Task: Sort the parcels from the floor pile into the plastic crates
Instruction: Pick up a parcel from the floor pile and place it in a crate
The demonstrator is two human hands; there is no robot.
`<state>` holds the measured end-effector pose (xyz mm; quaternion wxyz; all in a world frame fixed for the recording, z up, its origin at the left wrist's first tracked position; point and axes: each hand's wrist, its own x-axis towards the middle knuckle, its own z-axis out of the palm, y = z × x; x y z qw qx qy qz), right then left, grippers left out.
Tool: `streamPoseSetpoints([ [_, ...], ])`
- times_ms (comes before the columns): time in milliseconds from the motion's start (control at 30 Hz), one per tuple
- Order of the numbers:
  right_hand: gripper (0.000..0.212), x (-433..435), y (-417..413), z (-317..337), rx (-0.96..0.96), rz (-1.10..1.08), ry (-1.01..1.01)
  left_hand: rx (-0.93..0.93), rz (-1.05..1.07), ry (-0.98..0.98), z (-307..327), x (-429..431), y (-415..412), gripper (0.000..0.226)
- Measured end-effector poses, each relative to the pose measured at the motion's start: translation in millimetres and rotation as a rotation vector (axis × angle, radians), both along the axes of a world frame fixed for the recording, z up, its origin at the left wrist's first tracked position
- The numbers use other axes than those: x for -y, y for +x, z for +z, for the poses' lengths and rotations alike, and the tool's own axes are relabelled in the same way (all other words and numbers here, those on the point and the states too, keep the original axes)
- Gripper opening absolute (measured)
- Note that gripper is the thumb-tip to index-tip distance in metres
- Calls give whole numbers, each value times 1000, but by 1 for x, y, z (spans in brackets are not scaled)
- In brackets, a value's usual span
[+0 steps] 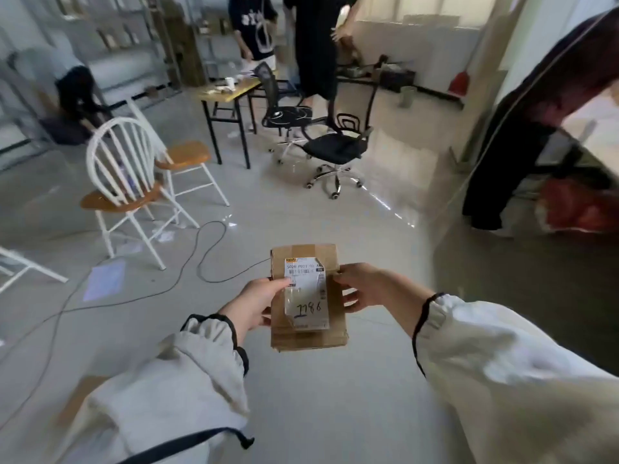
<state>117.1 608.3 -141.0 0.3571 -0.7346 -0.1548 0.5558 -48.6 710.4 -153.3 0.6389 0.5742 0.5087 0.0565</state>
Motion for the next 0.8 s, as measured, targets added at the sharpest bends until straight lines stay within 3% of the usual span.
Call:
streamPoseSetpoints([
  [167,23,138,85,5,-33,-336,82,2,-349,3,6,82,127,26],
  [367,28,342,144,-2,-12,-776,117,8,-731,-19,8,250,256,26],
  [600,10,566,145,-3,33,-1283,131,63,-1103,-35,-1,480,353,20],
  [800,15,704,113,-22,-25,-1628,136,33,-1416,-117,-12,637,372,20],
])
